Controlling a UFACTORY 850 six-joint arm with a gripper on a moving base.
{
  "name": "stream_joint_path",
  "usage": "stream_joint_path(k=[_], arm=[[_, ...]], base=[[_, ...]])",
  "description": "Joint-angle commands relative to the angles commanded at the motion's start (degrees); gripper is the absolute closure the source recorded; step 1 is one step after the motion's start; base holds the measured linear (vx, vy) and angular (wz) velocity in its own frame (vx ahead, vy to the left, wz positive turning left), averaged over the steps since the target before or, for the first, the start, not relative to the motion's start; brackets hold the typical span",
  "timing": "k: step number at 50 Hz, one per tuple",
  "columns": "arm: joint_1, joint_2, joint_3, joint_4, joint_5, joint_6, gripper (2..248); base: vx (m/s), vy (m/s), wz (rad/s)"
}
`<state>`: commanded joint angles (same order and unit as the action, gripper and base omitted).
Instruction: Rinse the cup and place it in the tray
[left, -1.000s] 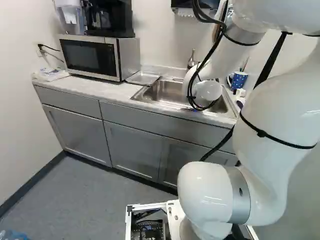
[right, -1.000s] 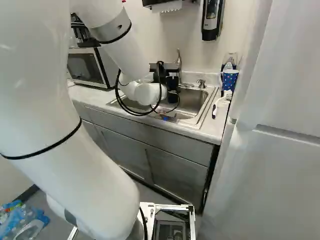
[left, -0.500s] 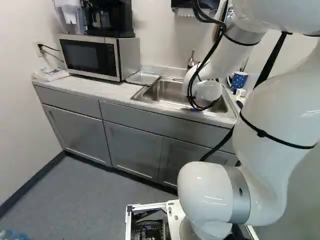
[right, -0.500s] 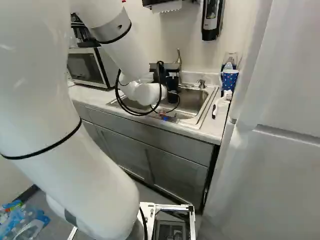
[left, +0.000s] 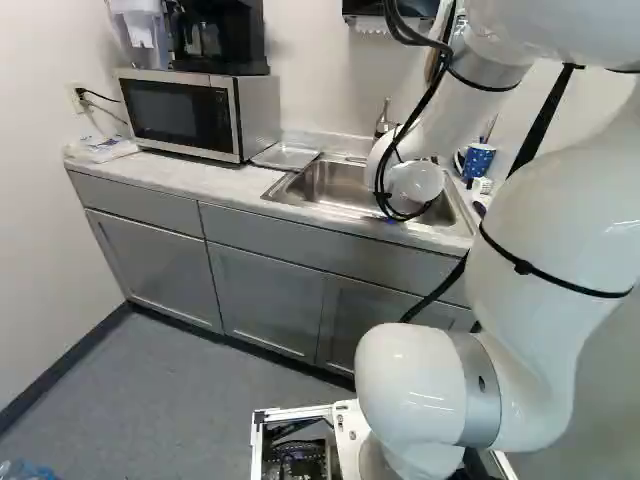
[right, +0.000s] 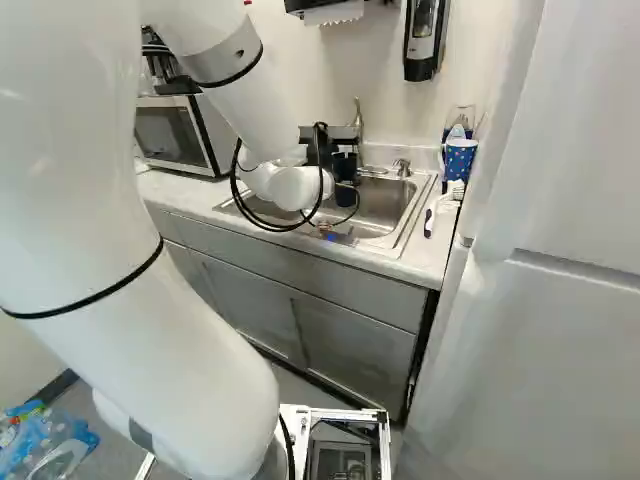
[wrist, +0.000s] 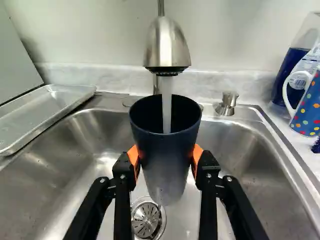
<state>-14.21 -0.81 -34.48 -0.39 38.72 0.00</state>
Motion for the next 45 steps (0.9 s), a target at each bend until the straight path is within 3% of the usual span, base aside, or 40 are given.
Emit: stream_joint_path(k=[45], arm=[[0.0,0.0,0.0,0.0,0.0,0.0,129]], base=[[0.0,0.0,0.0]])
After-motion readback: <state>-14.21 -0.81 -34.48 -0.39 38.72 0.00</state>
